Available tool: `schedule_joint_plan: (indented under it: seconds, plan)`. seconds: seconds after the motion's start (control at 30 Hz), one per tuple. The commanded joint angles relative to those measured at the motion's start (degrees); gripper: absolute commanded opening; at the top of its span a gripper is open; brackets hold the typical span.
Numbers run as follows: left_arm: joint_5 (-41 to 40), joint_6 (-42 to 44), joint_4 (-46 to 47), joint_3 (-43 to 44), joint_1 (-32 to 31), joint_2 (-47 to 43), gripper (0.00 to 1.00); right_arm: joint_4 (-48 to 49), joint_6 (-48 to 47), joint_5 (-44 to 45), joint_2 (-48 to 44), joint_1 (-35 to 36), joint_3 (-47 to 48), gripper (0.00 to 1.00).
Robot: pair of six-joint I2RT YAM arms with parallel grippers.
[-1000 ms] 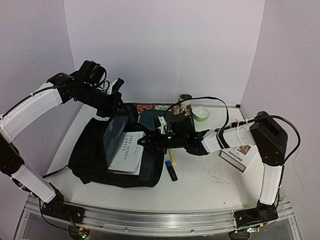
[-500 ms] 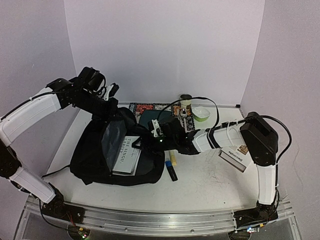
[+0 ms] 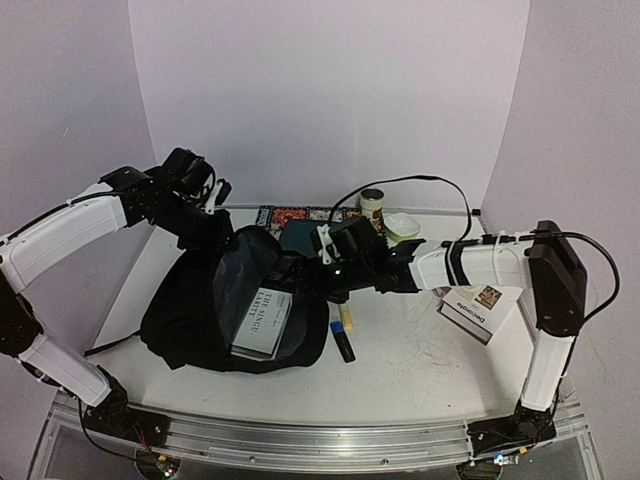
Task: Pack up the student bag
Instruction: Place the largest pocket of the bag in the student bag, then move the book to the center of the board.
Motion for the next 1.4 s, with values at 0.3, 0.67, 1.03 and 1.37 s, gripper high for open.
schedule_joint_plan:
  seconds: [0.3,0.67,1.03,1.37]
  plan:
    - [-7.42,-1.46,3.44,0.73,0.06,-4.16,0.65,-11.94,-7.62,7.04,-16.97,-10.86,-9.65,0.93]
    - [-10.45,-3.37,10.3,-1.66,0.67,-10.55,1.0,-19.73,-11.32,13.93,-30.63,-27.57,-18.45,0.98]
    - [-8.32,-3.79,13.9,-3.51,1.99,-8.02,1.0,-23.1,-10.87,17.28,-34.77,-44.61,-22.66,0.98]
    - [-5.14,-3.88,16.07,-4.7,2.08,-6.1,0.99,-25.82,-8.89,19.91,-31.31,-51.64,-23.67,0.94]
